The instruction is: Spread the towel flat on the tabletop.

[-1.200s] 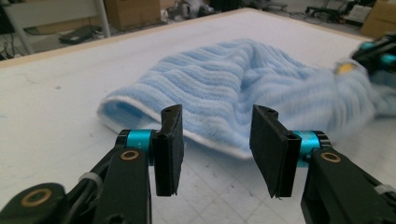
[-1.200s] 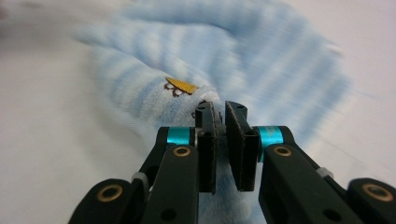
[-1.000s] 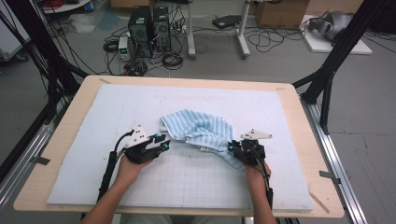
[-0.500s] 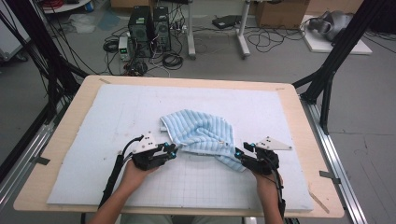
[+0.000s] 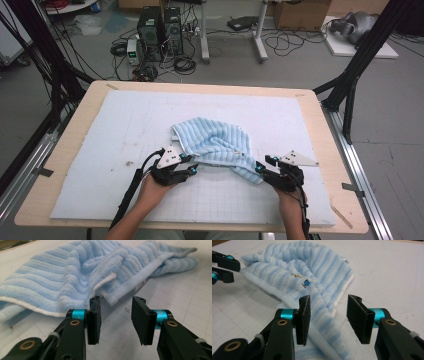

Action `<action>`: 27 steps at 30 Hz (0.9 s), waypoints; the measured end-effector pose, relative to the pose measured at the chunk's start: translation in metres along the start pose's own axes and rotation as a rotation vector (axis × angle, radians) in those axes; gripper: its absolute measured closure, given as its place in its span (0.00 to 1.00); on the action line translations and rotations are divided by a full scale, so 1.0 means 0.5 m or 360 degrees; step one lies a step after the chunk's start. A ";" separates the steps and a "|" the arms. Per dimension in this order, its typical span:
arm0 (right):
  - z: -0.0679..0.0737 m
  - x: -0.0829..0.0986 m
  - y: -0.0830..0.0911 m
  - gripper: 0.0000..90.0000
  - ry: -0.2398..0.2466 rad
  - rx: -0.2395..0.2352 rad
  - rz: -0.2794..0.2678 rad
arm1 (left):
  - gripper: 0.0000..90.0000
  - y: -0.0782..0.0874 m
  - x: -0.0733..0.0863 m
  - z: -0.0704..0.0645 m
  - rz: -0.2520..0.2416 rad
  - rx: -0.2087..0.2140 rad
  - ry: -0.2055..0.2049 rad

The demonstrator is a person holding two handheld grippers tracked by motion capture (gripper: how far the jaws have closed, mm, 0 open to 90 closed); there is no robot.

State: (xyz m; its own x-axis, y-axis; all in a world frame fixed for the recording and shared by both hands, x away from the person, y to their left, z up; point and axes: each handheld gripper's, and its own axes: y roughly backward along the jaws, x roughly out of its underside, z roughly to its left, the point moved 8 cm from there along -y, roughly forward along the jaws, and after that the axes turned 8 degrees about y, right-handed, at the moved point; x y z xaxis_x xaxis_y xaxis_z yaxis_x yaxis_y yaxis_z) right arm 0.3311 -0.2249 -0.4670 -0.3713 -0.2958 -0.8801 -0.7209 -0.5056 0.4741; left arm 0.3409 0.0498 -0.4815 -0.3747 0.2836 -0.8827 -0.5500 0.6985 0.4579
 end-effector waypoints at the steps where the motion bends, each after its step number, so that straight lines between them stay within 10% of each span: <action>1: -0.003 0.000 0.002 0.59 0.0006 0.0009 -0.0004 | 0.67 0.001 0.001 -0.002 0.0003 0.0006 0.0018; 10: -0.005 -0.003 0.005 0.58 -0.0032 0.0014 -0.0024 | 0.61 -0.030 -0.006 0.008 0.0029 -0.0047 0.0091; 19: -0.011 -0.001 0.010 0.57 -0.0034 0.0028 -0.0031 | 0.99 -0.035 -0.011 0.001 0.0023 0.0011 0.0073; 27: -0.012 0.015 0.011 0.55 -0.0001 0.0062 0.0027 | 0.97 -0.028 -0.010 0.001 0.0011 0.0019 0.0116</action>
State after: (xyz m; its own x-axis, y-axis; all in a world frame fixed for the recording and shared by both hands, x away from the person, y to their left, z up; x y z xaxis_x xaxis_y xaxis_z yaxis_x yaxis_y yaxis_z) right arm 0.3278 -0.2346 -0.4707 -0.3842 -0.3034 -0.8720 -0.7368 -0.4683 0.4876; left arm 0.3511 0.0390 -0.4837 -0.4320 0.2403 -0.8692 -0.5382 0.7047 0.4623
